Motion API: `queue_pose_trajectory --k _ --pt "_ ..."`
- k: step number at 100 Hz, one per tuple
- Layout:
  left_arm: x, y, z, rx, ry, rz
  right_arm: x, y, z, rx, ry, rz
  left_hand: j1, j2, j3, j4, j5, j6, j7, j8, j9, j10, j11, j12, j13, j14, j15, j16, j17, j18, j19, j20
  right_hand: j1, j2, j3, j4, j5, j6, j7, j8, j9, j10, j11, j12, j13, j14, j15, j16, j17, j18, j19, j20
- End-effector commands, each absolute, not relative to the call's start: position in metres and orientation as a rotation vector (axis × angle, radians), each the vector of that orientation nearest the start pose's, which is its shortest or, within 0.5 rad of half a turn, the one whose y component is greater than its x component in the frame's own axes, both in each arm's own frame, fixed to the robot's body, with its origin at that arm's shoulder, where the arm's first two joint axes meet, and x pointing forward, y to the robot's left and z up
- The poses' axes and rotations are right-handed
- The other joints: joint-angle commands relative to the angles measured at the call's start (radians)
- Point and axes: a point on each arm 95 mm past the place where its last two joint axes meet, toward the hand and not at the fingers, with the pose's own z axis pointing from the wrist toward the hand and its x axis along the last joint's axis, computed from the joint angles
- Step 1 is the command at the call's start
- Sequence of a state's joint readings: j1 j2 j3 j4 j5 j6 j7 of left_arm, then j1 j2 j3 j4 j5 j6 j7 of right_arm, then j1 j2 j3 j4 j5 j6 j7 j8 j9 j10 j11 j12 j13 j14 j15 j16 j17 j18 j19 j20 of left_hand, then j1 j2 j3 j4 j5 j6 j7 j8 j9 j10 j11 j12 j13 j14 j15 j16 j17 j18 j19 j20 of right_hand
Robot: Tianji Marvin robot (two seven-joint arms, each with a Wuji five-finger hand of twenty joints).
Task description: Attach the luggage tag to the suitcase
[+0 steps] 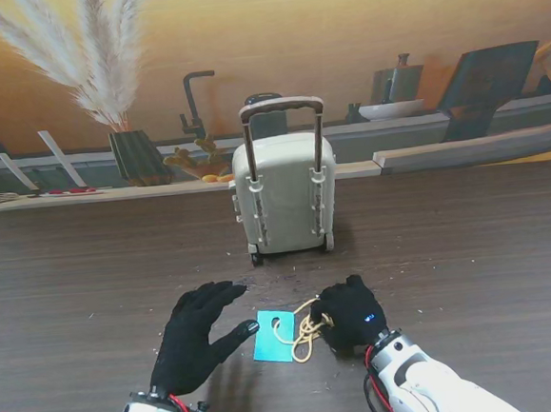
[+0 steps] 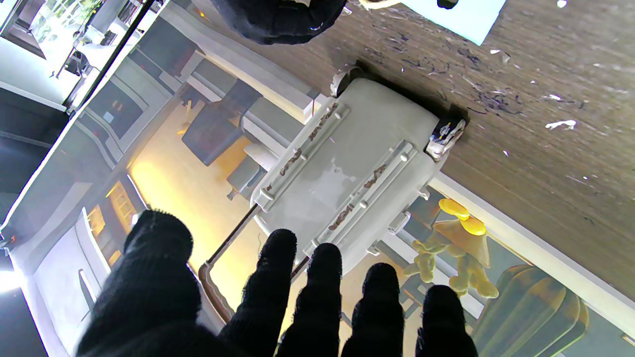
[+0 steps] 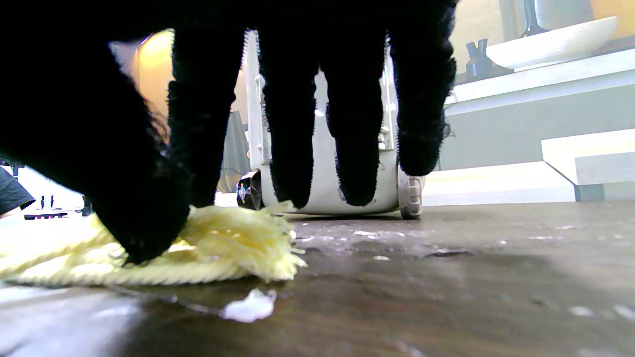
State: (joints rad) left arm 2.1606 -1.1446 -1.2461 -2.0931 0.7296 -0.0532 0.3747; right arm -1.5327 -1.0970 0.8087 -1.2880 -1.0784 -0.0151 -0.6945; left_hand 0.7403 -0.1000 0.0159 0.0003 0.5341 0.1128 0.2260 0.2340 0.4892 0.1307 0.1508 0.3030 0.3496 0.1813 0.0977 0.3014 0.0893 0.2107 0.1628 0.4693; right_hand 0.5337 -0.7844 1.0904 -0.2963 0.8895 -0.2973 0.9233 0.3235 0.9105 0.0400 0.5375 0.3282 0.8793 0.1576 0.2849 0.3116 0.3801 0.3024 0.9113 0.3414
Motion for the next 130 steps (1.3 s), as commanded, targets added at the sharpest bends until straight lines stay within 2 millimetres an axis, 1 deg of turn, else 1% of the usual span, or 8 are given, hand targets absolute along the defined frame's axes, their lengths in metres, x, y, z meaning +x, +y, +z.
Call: queue_pose_trajectory --k 1,37,53,61,75,91,114,130 --pt "0.228 -0.055 -0.285 -1.511 0.999 -2.01 0.32 0.063 -0.427 0.878 1.467 1.731 0.009 0.039 -0.025 0.018 -0.004 -0.046 -0.01 0.015 -0.021 -0.006 -0.018 0.003 -0.036 -0.018 -0.02 -0.005 -0.012 -0.046 -0.011 -0.001 0.06 0.088 0.052 0.009 0.072 -0.104 0.074 0.143 0.013 -0.025 0.011 0.015 0.012 -0.014 0.009 0.011 0.0 -0.009 0.014 -0.012" --pt "0.225 -0.054 -0.283 -1.505 0.985 -2.018 0.311 0.062 -0.407 0.843 1.375 1.805 0.008 0.043 -0.026 0.017 -0.003 -0.046 -0.011 0.015 -0.022 -0.005 -0.019 0.003 -0.036 -0.017 -0.02 -0.005 -0.012 -0.046 -0.011 -0.001 0.078 0.148 0.026 0.01 0.042 -0.086 0.058 0.255 0.051 -0.011 0.026 0.036 0.038 -0.001 0.023 0.018 0.016 -0.002 0.026 -0.006" --pt "0.224 -0.053 -0.282 -1.5 0.973 -2.02 0.305 0.06 -0.388 0.801 1.296 1.852 0.009 0.043 -0.026 0.017 -0.001 -0.045 -0.01 0.015 -0.019 -0.004 -0.018 0.003 -0.033 -0.017 -0.02 -0.004 -0.011 -0.045 -0.011 -0.001 0.087 0.163 0.022 0.011 0.03 -0.064 0.055 0.295 0.177 -0.002 0.022 0.039 0.126 0.009 0.062 0.035 0.085 0.027 0.072 0.012" --pt "0.223 -0.052 -0.281 -1.497 0.962 -2.023 0.301 0.058 -0.377 0.778 1.25 1.875 0.009 0.042 -0.026 0.017 0.0 -0.046 -0.01 0.015 -0.017 -0.004 -0.018 0.003 -0.032 -0.018 -0.019 -0.004 -0.01 -0.045 -0.011 -0.001 0.095 0.164 0.021 0.012 0.026 -0.045 0.053 0.313 0.269 -0.017 0.062 0.089 0.209 0.0 0.134 0.082 0.157 0.042 0.151 0.056" --pt "0.223 -0.051 -0.28 -1.499 0.946 -2.034 0.295 0.054 -0.358 0.722 1.148 1.916 0.01 0.041 -0.025 0.017 0.003 -0.045 -0.008 0.016 -0.015 -0.003 -0.017 0.004 -0.03 -0.015 -0.018 -0.004 -0.008 -0.044 -0.01 -0.001 0.101 0.13 0.05 0.012 0.042 -0.014 0.063 0.299 0.348 -0.042 0.173 0.181 0.317 -0.02 0.24 0.153 0.258 0.06 0.25 0.13" --pt "0.222 -0.05 -0.28 -1.502 0.93 -2.04 0.292 0.05 -0.337 0.65 1.047 1.945 0.01 0.041 -0.025 0.017 0.004 -0.045 -0.008 0.016 -0.013 -0.003 -0.016 0.004 -0.028 -0.016 -0.017 -0.003 -0.007 -0.044 -0.01 -0.001 0.098 0.063 0.115 0.004 0.079 0.013 0.079 0.273 0.388 0.0 0.247 0.24 0.402 -0.038 0.349 0.208 0.348 0.091 0.339 0.197" --pt "0.222 -0.049 -0.278 -1.506 0.908 -2.044 0.294 0.042 -0.304 0.598 0.979 1.939 0.011 0.04 -0.025 0.017 0.007 -0.044 -0.007 0.016 -0.009 -0.001 -0.015 0.005 -0.024 -0.015 -0.015 -0.003 -0.005 -0.043 -0.009 -0.001 0.111 0.043 0.13 0.004 0.086 0.032 0.084 0.264 0.396 0.018 0.283 0.294 0.422 -0.033 0.402 0.233 0.373 0.106 0.381 0.237" --pt "0.222 -0.049 -0.278 -1.515 0.909 -2.044 0.297 0.035 -0.278 0.556 0.934 1.936 0.011 0.04 -0.025 0.017 0.007 -0.043 -0.007 0.016 -0.008 0.002 -0.014 0.005 -0.023 -0.015 -0.013 -0.002 -0.004 -0.043 -0.009 -0.001 0.116 0.049 0.124 0.004 0.084 0.032 0.085 0.264 0.389 0.017 0.292 0.316 0.422 -0.033 0.41 0.237 0.369 0.105 0.38 0.247"
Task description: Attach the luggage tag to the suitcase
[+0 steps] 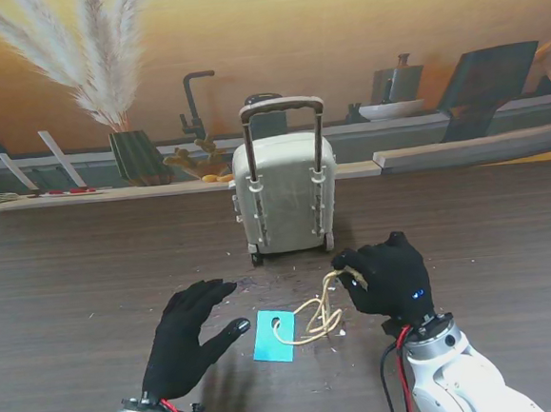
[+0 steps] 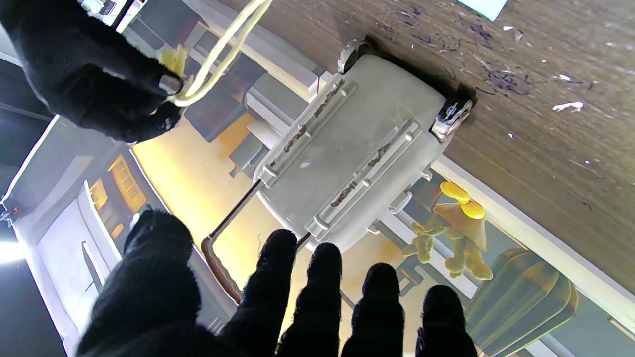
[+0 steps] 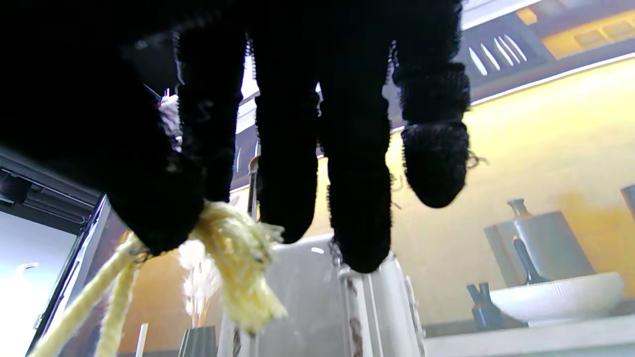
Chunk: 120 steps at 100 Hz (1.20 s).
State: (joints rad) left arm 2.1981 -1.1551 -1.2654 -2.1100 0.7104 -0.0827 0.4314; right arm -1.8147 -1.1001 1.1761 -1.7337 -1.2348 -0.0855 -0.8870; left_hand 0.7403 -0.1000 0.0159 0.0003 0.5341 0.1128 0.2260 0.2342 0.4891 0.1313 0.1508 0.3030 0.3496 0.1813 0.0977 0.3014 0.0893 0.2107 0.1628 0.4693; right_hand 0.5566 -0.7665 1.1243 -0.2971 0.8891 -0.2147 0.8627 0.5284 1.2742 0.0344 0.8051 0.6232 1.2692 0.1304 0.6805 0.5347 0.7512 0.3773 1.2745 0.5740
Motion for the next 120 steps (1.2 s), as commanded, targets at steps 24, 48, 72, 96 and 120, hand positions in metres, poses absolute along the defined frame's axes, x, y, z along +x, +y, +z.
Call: queue_pose_trajectory --k 24,48,72,96,120 --pt "0.224 -0.05 -0.279 -1.523 0.913 -2.047 0.299 0.029 -0.234 0.463 0.876 1.93 0.014 0.037 -0.024 0.017 0.019 -0.042 -0.002 0.017 0.018 0.003 -0.005 0.008 0.0 -0.008 -0.003 0.002 0.006 -0.026 -0.005 0.0 0.097 0.04 0.078 0.008 0.079 -0.052 0.143 0.065 0.014 0.019 0.039 0.046 0.03 -0.007 0.017 0.014 -0.006 0.028 0.014 0.025" --pt "0.228 -0.055 -0.282 -1.545 0.948 -2.055 0.3 0.028 -0.192 0.36 0.848 1.923 0.027 0.005 -0.021 0.021 0.057 -0.038 0.016 0.021 0.098 0.0 0.019 0.02 0.088 0.097 0.033 0.017 0.069 0.071 0.023 0.012 0.095 0.043 0.072 0.009 0.076 -0.057 0.138 0.066 0.015 0.017 0.038 0.05 0.027 -0.01 0.018 0.015 -0.008 0.025 0.011 0.032" --pt "0.231 -0.058 -0.283 -1.493 0.95 -2.058 0.298 0.03 -0.153 0.278 0.843 1.915 0.063 -0.048 -0.012 0.025 0.044 -0.047 0.021 0.02 0.093 -0.017 0.023 0.023 0.091 0.073 0.04 0.022 0.072 0.063 0.031 0.02 0.094 0.048 0.067 0.009 0.075 -0.06 0.137 0.065 0.016 0.012 0.037 0.054 0.025 -0.012 0.019 0.017 -0.009 0.022 0.009 0.038" --pt "0.231 -0.061 -0.282 -1.456 0.952 -2.066 0.298 0.036 -0.122 0.192 0.87 1.898 0.082 -0.073 -0.002 0.026 0.035 -0.05 0.029 0.019 0.081 -0.025 0.029 0.025 0.083 0.044 0.058 0.032 0.066 0.053 0.038 0.033 0.093 0.054 0.061 0.01 0.074 -0.067 0.135 0.067 0.013 0.002 0.036 0.057 0.02 -0.018 0.019 0.018 -0.012 0.012 0.003 0.04" --pt "0.233 -0.066 -0.284 -1.455 0.99 -2.076 0.297 0.042 -0.1 0.137 0.891 1.87 0.074 -0.086 0.001 0.025 0.026 -0.052 0.031 0.017 0.071 -0.028 0.029 0.024 0.074 0.039 0.067 0.036 0.061 0.049 0.039 0.042 0.091 0.057 0.056 0.01 0.073 -0.073 0.133 0.068 0.012 0.003 0.035 0.06 0.019 -0.02 0.018 0.019 -0.013 0.009 0.0 0.04"
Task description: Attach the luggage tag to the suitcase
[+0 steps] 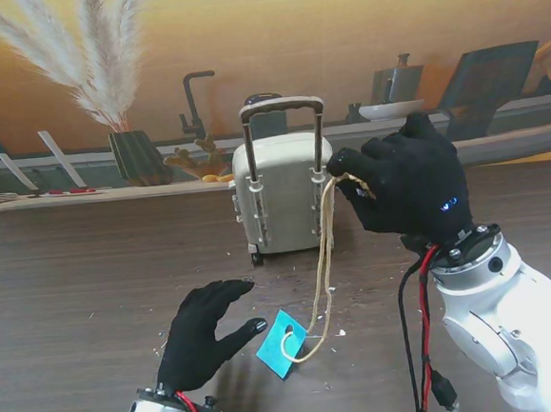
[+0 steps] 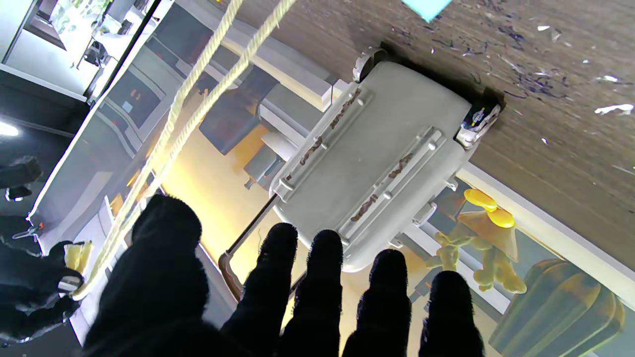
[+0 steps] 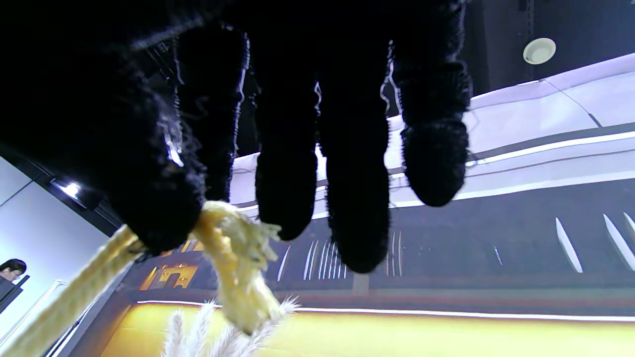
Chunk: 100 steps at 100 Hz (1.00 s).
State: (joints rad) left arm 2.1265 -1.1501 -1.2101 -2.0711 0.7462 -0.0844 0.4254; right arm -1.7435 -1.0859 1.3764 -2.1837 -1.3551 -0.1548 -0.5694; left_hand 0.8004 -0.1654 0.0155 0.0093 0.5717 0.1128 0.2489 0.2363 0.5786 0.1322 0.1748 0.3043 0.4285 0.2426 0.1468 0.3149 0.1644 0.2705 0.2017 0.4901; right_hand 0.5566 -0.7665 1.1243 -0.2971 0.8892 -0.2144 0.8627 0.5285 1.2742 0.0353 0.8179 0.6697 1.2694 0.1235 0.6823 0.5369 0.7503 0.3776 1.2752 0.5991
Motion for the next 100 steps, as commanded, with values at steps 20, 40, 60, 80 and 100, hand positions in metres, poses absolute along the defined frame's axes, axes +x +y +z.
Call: queue_pose_trajectory --k 20,40,60,80,100 --pt "0.242 -0.072 -0.289 -1.47 1.024 -2.091 0.296 0.044 -0.086 0.116 0.886 1.863 0.026 -0.04 0.014 0.019 -0.017 -0.056 0.01 0.014 -0.026 -0.015 0.001 0.02 -0.009 -0.028 0.022 0.023 -0.015 -0.014 0.0 0.026 0.091 0.06 0.053 0.011 0.072 -0.075 0.132 0.069 0.01 0.003 0.021 0.015 0.015 -0.014 0.014 0.017 -0.013 0.006 -0.004 0.015" --pt "0.261 -0.083 -0.3 -1.478 1.018 -2.105 0.294 0.045 -0.078 0.093 0.892 1.858 0.071 -0.06 0.051 0.027 -0.049 -0.087 0.013 0.014 -0.037 -0.026 0.008 0.025 -0.007 -0.036 0.04 0.032 -0.007 -0.017 0.007 0.035 0.09 0.063 0.049 0.011 0.071 -0.078 0.13 0.07 0.01 -0.002 0.02 0.016 0.013 -0.016 0.012 0.016 -0.015 0.003 -0.007 0.014" --pt "0.276 -0.096 -0.308 -1.469 0.992 -2.125 0.292 0.047 -0.075 0.083 0.895 1.862 0.093 -0.074 0.086 0.024 -0.054 -0.097 0.041 0.019 -0.039 -0.031 0.024 0.031 -0.007 -0.042 0.066 0.044 0.001 -0.017 0.014 0.045 0.09 0.064 0.048 0.011 0.069 -0.079 0.129 0.07 0.008 -0.002 0.019 0.016 0.011 -0.018 0.01 0.016 -0.017 0.001 -0.01 0.014" --pt "0.288 -0.109 -0.312 -1.486 1.008 -2.163 0.29 0.05 -0.073 0.073 0.897 1.871 0.097 -0.085 0.111 0.019 -0.037 -0.101 0.062 0.02 -0.038 -0.034 0.033 0.034 -0.011 -0.045 0.079 0.046 0.003 -0.017 0.015 0.05 0.09 0.066 0.047 0.011 0.069 -0.083 0.128 0.07 0.008 -0.004 0.018 0.016 0.011 -0.018 0.008 0.015 -0.017 0.0 -0.012 0.013" --pt "0.294 -0.117 -0.314 -1.502 1.041 -2.191 0.289 0.054 -0.07 0.061 0.898 1.878 0.104 -0.096 0.139 0.012 -0.03 -0.104 0.077 0.021 -0.039 -0.036 0.036 0.033 -0.018 -0.048 0.082 0.044 0.0 -0.02 0.012 0.052 0.089 0.067 0.046 0.011 0.07 -0.082 0.129 0.07 0.01 -0.008 0.017 0.016 0.01 -0.018 0.007 0.015 -0.017 -0.001 -0.014 0.012"
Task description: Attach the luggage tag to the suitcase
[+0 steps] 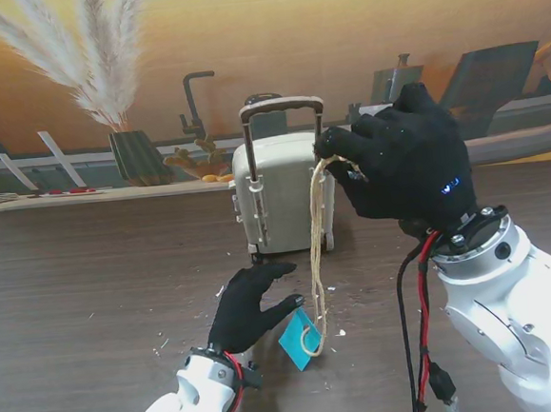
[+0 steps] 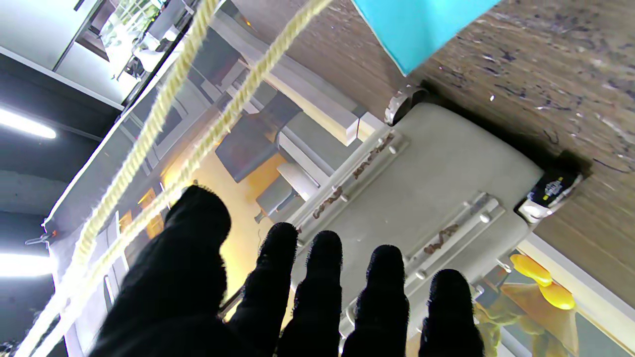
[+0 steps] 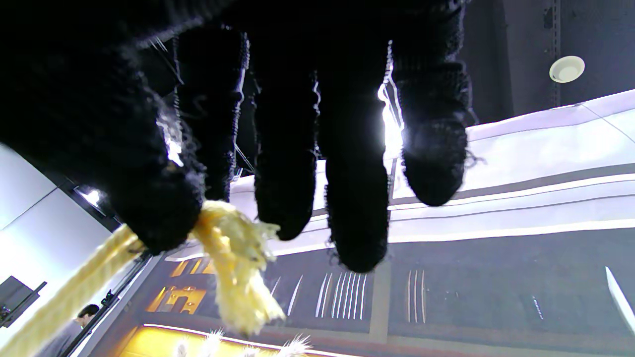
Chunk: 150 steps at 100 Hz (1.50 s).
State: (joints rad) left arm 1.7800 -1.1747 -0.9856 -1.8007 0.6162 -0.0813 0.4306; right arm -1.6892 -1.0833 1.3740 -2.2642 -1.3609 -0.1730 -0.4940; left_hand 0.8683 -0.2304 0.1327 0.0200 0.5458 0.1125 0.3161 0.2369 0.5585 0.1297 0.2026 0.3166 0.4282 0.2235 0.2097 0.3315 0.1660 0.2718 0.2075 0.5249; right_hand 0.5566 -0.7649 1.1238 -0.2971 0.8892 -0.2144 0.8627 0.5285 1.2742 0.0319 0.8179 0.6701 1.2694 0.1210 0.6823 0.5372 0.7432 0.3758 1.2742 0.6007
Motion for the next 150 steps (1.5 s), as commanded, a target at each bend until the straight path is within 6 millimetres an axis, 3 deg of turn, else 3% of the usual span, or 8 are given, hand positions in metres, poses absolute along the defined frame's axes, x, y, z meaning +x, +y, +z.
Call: queue_pose_trajectory --k 1,54,73,96,119,132,138,150 --pt "0.294 -0.117 -0.314 -1.503 1.041 -2.193 0.289 0.054 -0.07 0.06 0.898 1.878 0.037 -0.031 0.024 0.001 -0.004 -0.103 0.01 0.02 -0.019 -0.034 0.008 0.021 -0.018 -0.029 0.019 0.027 -0.002 -0.021 0.006 0.018 0.089 0.065 0.046 0.011 0.07 -0.083 0.129 0.07 0.009 -0.003 0.017 0.015 0.01 -0.016 0.007 0.015 -0.01 0.001 -0.013 0.011" --pt "0.302 -0.133 -0.32 -1.506 1.103 -2.259 0.285 0.062 -0.065 0.039 0.902 1.89 0.082 -0.003 0.102 -0.01 0.018 -0.107 0.026 0.018 -0.015 -0.034 0.012 0.021 -0.018 -0.031 0.019 0.024 -0.003 -0.021 0.003 0.02 0.089 0.068 0.045 0.012 0.068 -0.085 0.127 0.071 0.008 -0.003 0.017 0.016 0.009 -0.017 0.004 0.014 -0.01 -0.004 -0.016 0.01" --pt "0.309 -0.145 -0.321 -1.517 1.087 -2.296 0.284 0.063 -0.065 0.039 0.901 1.895 0.26 0.065 -0.078 -0.032 0.096 -0.18 0.137 0.083 0.019 -0.048 0.027 0.025 -0.009 -0.029 0.032 0.027 0.004 -0.02 0.006 0.025 0.089 0.067 0.044 0.011 0.069 -0.085 0.128 0.071 0.007 -0.002 0.016 0.017 0.008 -0.018 0.003 0.014 -0.01 -0.003 -0.017 0.009" --pt "0.315 -0.15 -0.321 -1.532 1.08 -2.31 0.283 0.057 -0.063 0.048 0.891 1.888 0.297 0.13 -0.139 -0.035 0.111 -0.22 0.385 0.221 0.062 -0.046 0.047 0.033 0.007 -0.023 0.045 0.027 0.011 -0.012 0.007 0.023 0.09 0.068 0.044 0.012 0.069 -0.087 0.127 0.071 0.007 -0.003 0.016 0.017 0.008 -0.015 0.002 0.015 -0.01 -0.003 -0.018 0.009" --pt "0.315 -0.144 -0.313 -1.479 0.979 -2.316 0.286 0.049 -0.062 0.062 0.881 1.871 0.296 0.118 -0.146 -0.041 0.109 -0.188 0.533 0.346 0.409 -0.073 0.198 0.112 0.217 -0.071 0.176 0.074 0.115 0.003 0.053 0.033 0.09 0.069 0.043 0.012 0.068 -0.087 0.127 0.072 0.009 -0.008 0.016 0.018 0.008 -0.018 0.002 0.015 -0.011 -0.004 -0.018 0.009" --pt "0.314 -0.133 -0.301 -1.388 0.892 -2.283 0.289 0.045 -0.058 0.072 0.87 1.86 0.28 0.022 -0.114 -0.03 0.207 -0.158 0.495 0.263 0.616 -0.085 0.346 0.218 0.395 -0.094 0.359 0.117 0.228 0.008 0.216 0.093 0.091 0.07 0.042 0.012 0.068 -0.087 0.127 0.072 0.007 -0.004 0.016 0.019 0.009 -0.017 0.002 0.016 -0.011 -0.003 -0.019 0.009" --pt "0.312 -0.126 -0.294 -1.352 0.893 -2.258 0.29 0.043 -0.056 0.072 0.863 1.855 0.268 0.002 -0.086 -0.036 0.219 -0.147 0.493 0.25 0.644 -0.078 0.384 0.266 0.431 -0.089 0.434 0.142 0.187 -0.001 0.464 0.137 0.092 0.068 0.043 0.012 0.069 -0.087 0.127 0.073 0.008 -0.002 0.017 0.019 0.009 -0.016 0.003 0.016 -0.01 -0.002 -0.019 0.009" --pt "0.311 -0.117 -0.278 -1.304 0.881 -2.25 0.295 0.041 -0.049 0.072 0.849 1.842 0.274 -0.002 -0.064 -0.042 0.22 -0.114 0.503 0.261 0.663 -0.066 0.506 0.388 0.465 -0.067 0.665 0.27 0.132 0.003 0.965 0.087 0.091 0.068 0.044 0.012 0.069 -0.087 0.127 0.073 0.008 -0.003 0.018 0.02 0.011 -0.016 0.005 0.017 -0.007 -0.001 -0.018 0.01"
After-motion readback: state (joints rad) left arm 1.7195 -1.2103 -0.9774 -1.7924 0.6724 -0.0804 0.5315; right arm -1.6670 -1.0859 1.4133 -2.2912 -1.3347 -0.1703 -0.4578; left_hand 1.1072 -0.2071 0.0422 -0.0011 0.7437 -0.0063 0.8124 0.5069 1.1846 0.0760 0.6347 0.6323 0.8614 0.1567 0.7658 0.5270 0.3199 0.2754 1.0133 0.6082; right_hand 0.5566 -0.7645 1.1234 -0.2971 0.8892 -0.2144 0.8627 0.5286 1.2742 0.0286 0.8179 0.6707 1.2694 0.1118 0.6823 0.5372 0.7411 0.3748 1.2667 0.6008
